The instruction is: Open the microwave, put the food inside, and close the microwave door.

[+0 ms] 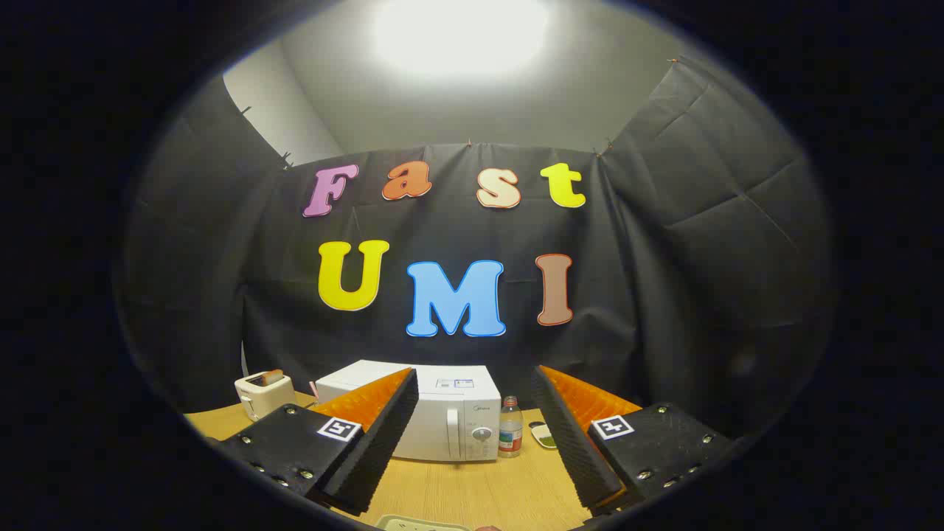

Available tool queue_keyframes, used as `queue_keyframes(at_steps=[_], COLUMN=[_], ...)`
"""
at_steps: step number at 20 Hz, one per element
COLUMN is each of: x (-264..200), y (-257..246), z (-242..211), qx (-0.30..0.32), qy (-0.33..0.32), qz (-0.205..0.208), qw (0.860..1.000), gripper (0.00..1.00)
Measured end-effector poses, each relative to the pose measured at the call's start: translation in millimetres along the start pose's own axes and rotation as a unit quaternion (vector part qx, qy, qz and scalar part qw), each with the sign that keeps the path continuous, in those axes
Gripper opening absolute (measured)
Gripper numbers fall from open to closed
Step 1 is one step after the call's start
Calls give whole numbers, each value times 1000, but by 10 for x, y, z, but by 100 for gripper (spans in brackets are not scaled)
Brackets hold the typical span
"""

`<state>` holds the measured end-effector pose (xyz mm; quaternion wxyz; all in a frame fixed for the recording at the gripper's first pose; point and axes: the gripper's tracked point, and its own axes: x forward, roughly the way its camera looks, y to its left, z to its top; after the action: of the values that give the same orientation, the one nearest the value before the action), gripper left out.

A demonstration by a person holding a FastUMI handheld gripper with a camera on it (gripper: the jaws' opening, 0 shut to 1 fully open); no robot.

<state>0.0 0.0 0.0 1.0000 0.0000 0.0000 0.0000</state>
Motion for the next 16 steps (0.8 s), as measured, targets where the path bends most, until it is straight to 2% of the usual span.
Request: queue_keyframes(at_steps=[16], x=[32], y=[-11], z=[-2], qx=[-5], qy=[1], qz=[-1], qw=[1000], gripper=[98])
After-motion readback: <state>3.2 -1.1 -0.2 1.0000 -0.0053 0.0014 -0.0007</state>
